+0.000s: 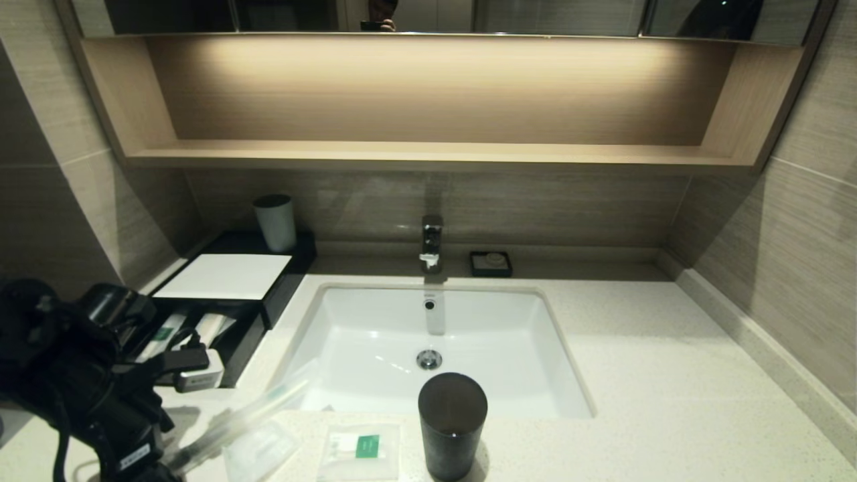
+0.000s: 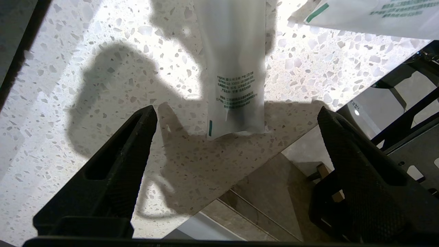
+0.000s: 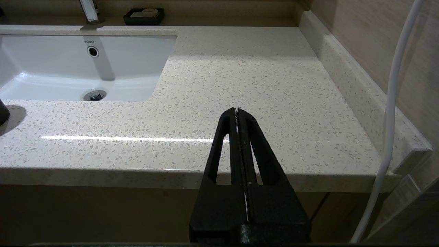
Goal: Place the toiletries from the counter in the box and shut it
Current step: Pick up the bathroom toiletry
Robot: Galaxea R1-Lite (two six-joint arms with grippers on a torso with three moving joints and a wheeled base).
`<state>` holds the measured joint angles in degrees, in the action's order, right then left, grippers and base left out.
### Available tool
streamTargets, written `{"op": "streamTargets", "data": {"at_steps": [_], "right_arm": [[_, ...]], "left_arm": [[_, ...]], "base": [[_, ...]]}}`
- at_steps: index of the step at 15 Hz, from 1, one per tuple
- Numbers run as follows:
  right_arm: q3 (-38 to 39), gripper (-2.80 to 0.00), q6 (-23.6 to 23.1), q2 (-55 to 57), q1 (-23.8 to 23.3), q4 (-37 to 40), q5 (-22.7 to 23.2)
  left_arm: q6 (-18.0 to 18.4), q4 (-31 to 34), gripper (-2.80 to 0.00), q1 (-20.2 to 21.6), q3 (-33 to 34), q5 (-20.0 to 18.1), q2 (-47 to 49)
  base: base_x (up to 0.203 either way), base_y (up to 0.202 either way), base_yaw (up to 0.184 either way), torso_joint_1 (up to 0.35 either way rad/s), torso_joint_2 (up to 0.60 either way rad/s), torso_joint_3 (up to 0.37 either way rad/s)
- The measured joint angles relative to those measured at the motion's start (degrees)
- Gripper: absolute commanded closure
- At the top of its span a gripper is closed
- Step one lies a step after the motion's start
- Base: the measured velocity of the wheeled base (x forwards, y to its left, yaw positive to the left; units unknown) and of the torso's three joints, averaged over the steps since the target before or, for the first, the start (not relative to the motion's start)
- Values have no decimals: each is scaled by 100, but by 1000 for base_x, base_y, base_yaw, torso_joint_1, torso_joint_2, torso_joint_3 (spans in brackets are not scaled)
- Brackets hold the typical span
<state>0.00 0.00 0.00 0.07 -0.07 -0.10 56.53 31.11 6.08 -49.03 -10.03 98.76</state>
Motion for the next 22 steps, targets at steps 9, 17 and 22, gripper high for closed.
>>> {"op": "streamTargets", "data": {"at_steps": [9, 17, 22], "right_arm": [[0, 0, 0, 0, 0, 0, 0], [0, 0, 0, 0, 0, 0, 1], [0, 0, 0, 0, 0, 0, -1]], "left_arm": [[-33, -315, -280, -99, 195, 11, 74], [-74, -315, -280, -101, 243, 4, 103], [-77, -315, -280, -101, 249, 9, 111]], "base": [[0, 0, 0, 0, 0, 0], [0, 0, 0, 0, 0, 0], [0, 0, 0, 0, 0, 0]]}}
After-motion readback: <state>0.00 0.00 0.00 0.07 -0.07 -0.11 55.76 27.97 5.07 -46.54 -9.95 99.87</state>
